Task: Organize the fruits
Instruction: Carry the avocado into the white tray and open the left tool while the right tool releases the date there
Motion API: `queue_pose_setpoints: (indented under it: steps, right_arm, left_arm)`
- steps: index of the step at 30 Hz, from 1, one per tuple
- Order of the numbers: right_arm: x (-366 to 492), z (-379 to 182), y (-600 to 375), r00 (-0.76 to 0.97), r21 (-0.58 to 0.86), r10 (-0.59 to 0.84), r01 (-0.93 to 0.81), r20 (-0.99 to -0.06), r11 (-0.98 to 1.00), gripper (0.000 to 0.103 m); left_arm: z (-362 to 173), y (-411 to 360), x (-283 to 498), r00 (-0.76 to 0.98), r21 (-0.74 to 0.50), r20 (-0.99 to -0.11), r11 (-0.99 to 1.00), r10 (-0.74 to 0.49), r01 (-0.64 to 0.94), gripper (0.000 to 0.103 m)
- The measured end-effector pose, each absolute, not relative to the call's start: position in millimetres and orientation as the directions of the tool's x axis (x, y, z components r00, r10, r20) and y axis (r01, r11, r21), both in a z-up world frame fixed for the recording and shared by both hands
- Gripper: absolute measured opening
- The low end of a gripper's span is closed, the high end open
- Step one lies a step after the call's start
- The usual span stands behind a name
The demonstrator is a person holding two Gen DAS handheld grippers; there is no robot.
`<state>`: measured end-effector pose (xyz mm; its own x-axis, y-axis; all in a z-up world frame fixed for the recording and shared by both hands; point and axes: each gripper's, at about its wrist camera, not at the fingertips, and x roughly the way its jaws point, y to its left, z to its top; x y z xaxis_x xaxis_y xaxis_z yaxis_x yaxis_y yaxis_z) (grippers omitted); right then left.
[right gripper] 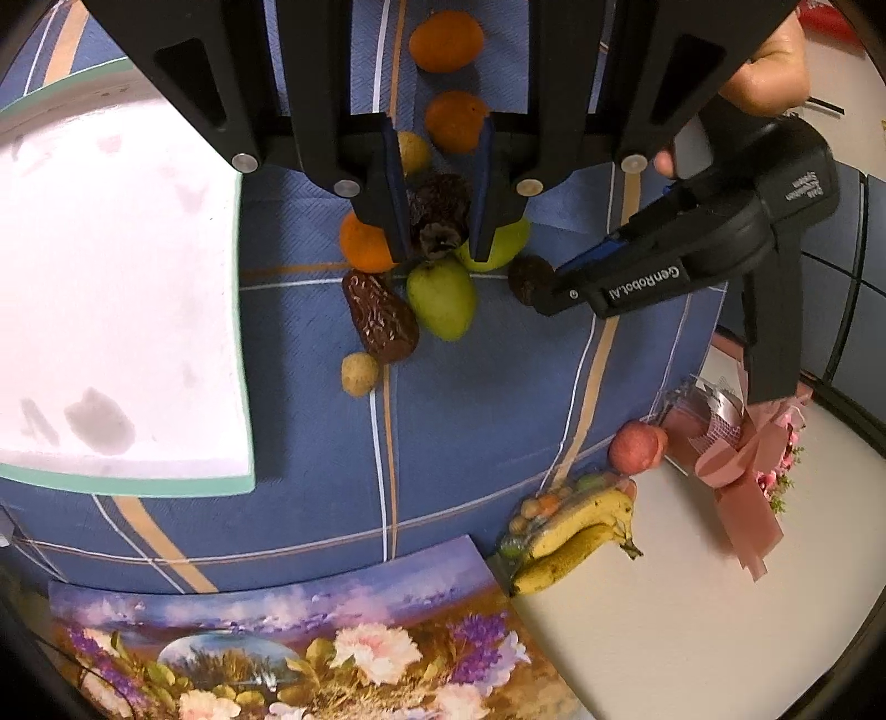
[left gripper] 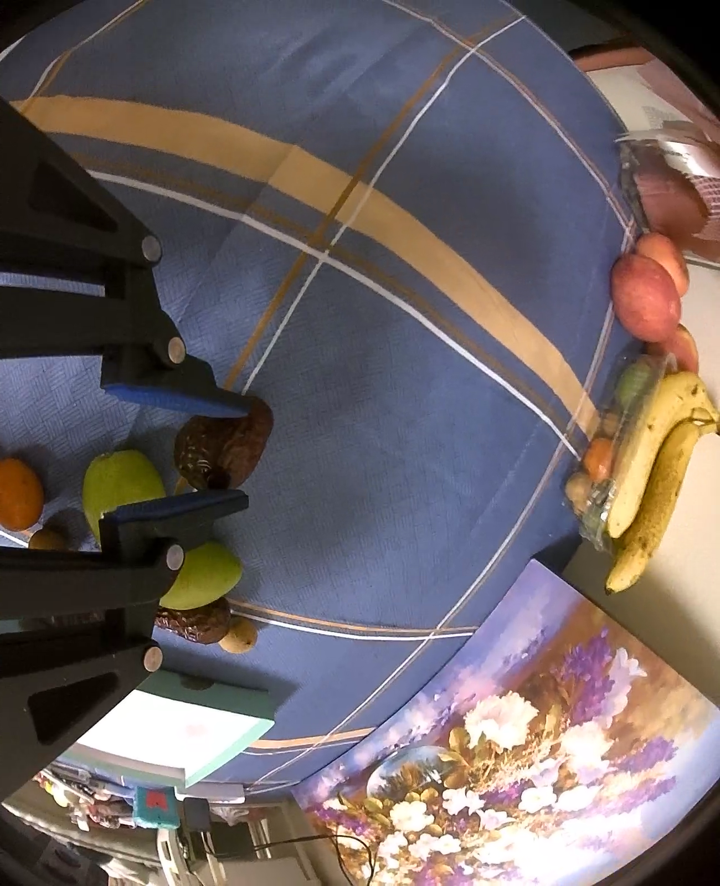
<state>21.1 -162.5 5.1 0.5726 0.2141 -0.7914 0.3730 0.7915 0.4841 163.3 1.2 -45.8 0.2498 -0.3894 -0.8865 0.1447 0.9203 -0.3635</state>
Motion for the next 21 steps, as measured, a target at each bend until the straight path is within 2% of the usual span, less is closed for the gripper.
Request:
queue_pose_setpoints:
  steps: [8,21]
  right_arm:
    - [5.3,24.1,-179.6,0.613,0.481,0.163,0.398,-0.773,0.781,0.022]
    - [-57.8,35.2,-255.0,0.546,0.315,-0.126,0.639,-0.829,0.702,0.022]
  left_arm:
    - [-7.5,9.8,151.7,0.315,-0.390,-0.847,0.903,-0.428,0.179,0.029]
    - [29.1,-21.5,113.2,0.304,-0.434,-0.798,0.845,-0.521,0.311,0.029]
